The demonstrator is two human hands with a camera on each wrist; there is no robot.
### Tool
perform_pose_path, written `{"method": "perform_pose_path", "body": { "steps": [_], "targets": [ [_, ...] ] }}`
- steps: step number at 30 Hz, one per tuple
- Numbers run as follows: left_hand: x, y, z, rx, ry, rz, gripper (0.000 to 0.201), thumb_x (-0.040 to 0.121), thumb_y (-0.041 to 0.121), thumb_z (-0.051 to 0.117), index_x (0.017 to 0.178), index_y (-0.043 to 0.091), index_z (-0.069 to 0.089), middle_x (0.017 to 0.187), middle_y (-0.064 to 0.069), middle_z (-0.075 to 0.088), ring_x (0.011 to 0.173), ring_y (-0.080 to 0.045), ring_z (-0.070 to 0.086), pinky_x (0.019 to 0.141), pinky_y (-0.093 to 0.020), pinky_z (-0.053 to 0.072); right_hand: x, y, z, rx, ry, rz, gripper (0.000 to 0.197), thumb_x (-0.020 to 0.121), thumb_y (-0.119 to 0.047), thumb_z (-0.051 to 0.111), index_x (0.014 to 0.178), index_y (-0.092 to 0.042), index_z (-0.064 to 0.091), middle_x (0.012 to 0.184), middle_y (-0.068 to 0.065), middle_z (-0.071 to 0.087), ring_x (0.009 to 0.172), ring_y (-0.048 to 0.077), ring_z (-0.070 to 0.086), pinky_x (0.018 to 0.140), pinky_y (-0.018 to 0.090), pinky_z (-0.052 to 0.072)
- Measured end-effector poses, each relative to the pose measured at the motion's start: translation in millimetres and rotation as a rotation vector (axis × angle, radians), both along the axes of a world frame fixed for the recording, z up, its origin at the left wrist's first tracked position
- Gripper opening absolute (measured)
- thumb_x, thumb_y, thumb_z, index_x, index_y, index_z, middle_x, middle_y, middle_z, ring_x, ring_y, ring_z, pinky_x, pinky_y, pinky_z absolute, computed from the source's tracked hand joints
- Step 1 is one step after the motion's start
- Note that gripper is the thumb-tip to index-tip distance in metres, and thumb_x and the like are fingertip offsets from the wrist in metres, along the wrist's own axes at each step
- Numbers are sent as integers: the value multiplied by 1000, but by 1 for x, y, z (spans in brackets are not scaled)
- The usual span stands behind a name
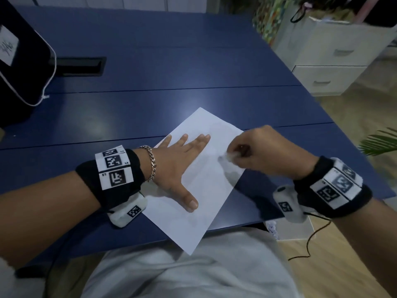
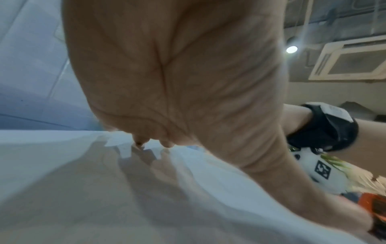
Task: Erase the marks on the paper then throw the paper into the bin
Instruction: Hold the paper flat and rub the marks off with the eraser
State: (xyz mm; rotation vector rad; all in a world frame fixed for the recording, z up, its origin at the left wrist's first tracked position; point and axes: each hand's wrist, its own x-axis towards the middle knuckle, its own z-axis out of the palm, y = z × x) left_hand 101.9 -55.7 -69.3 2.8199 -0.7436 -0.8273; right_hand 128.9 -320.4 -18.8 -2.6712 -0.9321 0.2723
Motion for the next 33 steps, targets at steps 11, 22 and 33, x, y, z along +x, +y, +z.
{"method": "perform_pose_path", "body": {
  "steps": [11,22,33],
  "targets": [
    [16,69,23,-75,24,156,95,100,11,51,167,29,-13,175,15,-10,161,-13,-11,131,-46,-4,-51,20,-21,34,88,93,9,96,-31,64,97,-31,73,92,-14,66,80,6,62,74,23,53],
    [-22,70,26,-61,-66,177,90,97,8,54,168,28,3,165,20,35,145,-1,37,130,-35,-1,-13,-14,-14,-167,65,5,10,94,-24,70,98,-30,76,88,-17,67,82,3,62,73,24,54],
    [-22,47,10,79,-31,200,144,63,95,64,168,26,-7,175,4,-15,162,-21,-11,131,-55,4,17,35,-3,-67,99,89,18,90,-20,69,101,-32,78,85,-21,70,79,-5,64,74,18,55]
  ]
}}
